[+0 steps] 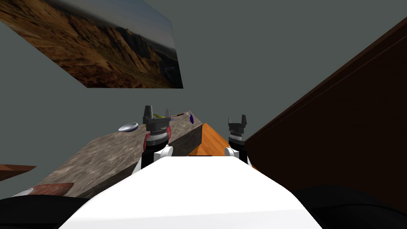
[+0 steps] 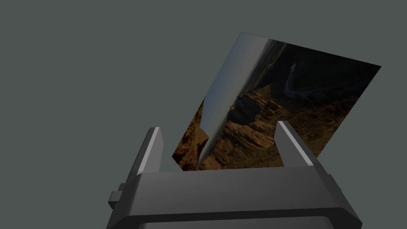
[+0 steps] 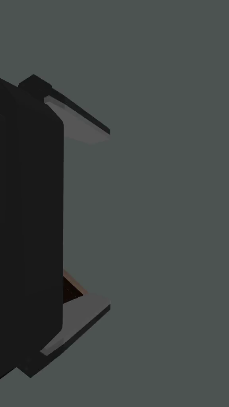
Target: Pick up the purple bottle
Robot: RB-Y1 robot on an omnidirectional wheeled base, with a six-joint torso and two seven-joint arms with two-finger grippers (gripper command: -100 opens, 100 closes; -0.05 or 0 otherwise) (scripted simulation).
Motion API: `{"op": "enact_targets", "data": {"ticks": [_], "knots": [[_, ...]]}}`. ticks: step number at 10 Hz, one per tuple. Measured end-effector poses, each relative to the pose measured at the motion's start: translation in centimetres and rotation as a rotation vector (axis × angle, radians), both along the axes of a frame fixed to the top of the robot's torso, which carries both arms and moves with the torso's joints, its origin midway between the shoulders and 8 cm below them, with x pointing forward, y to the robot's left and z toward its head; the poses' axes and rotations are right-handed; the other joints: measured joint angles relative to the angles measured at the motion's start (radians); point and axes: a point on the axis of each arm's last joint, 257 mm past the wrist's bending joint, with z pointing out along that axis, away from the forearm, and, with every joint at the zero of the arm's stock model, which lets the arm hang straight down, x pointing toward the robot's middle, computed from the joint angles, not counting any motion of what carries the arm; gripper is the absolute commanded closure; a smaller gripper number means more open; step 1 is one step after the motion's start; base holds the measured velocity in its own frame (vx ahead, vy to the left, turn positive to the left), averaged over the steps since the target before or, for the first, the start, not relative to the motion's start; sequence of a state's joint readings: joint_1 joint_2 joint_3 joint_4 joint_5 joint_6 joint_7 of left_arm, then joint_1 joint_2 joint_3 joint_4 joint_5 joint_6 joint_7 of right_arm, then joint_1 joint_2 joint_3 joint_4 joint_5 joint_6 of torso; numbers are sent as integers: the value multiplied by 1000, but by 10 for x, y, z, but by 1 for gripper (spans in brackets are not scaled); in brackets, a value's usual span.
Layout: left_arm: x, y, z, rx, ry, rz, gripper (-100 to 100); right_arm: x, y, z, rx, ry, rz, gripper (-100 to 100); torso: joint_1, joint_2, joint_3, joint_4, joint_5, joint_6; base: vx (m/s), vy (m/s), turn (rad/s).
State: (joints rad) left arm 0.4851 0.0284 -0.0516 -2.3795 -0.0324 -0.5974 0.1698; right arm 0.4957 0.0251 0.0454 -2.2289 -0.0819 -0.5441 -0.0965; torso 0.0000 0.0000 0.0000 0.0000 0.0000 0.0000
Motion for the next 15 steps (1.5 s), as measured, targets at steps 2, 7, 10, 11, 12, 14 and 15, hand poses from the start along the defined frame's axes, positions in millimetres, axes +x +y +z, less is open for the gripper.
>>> {"op": "enact_targets", "data": {"ticks": [2,7,10,11,12,14,15], "knots": [[2,0,-4,2,22,-34,-100,0,0,0,0,0,0,0,-5,-1,-1,0,-1,0,29,-109,55],[9,14,-15,-79,94,-122,-100,0,0,0,0,0,0,0,-12,-2,-1,0,-3,0,37,-174,65],[15,27,-26,-173,148,-179,-100,0,0,0,0,0,0,0,-15,-4,-2,-1,-3,0,50,-215,81],[17,31,-31,-209,167,-198,-100,0,0,0,0,0,0,0,-14,-5,-3,-1,-3,0,61,-217,96],[19,36,-35,-246,187,-216,-100,0,0,0,0,0,0,0,-15,-5,-3,-1,-3,0,38,-151,29],[20,45,-42,-298,210,-239,-100,0,0,0,0,0,0,0,-9,-3,-2,-1,-2,0,33,-146,53],[21,49,-47,-337,227,-256,-100,0,0,0,0,0,0,0,-11,-3,-2,-1,-2,0,60,-208,91]]}}
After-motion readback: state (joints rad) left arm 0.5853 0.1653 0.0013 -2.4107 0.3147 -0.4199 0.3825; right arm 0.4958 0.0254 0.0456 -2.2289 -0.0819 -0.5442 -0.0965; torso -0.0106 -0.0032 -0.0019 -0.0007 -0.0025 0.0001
